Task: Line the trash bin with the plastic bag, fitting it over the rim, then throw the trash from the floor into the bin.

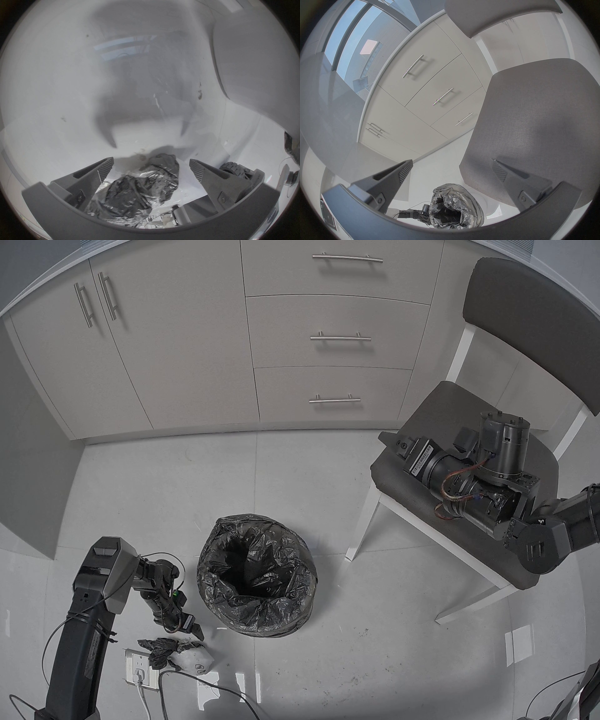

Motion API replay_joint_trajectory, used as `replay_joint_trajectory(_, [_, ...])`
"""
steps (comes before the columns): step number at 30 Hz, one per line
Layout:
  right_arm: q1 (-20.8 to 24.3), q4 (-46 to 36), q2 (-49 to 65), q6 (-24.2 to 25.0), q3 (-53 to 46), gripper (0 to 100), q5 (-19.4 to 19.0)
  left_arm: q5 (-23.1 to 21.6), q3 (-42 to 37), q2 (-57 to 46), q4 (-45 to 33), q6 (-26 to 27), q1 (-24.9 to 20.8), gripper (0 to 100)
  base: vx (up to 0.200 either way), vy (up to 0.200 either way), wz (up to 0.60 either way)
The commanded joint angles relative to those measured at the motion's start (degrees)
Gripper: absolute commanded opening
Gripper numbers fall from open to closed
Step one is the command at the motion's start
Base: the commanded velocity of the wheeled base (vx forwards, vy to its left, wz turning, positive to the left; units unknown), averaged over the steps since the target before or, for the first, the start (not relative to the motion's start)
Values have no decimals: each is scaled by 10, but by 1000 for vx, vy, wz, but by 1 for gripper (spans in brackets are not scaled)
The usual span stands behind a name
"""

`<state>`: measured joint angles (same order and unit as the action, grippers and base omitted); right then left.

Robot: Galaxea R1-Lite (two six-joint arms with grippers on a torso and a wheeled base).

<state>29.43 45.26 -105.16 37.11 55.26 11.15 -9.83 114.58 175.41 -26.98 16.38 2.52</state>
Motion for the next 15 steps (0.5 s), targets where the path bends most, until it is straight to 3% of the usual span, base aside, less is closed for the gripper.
replay_joint_trajectory(1, [0,1,-4,1,0,100,0,11,0,-22,18,0,7,100,0,0,0])
replay_joint_trajectory(7, [0,1,-3,2,0,100,0,5,0,-32,40,15,17,100,0,0,0])
replay_joint_trajectory(11, [0,1,-4,2,0,100,-1,-43,0,-35,38,68,20,100,0,0,0])
replay_joint_trajectory(15, [0,1,-8,7,0,100,-2,-56,0,-31,33,102,20,100,0,0,0])
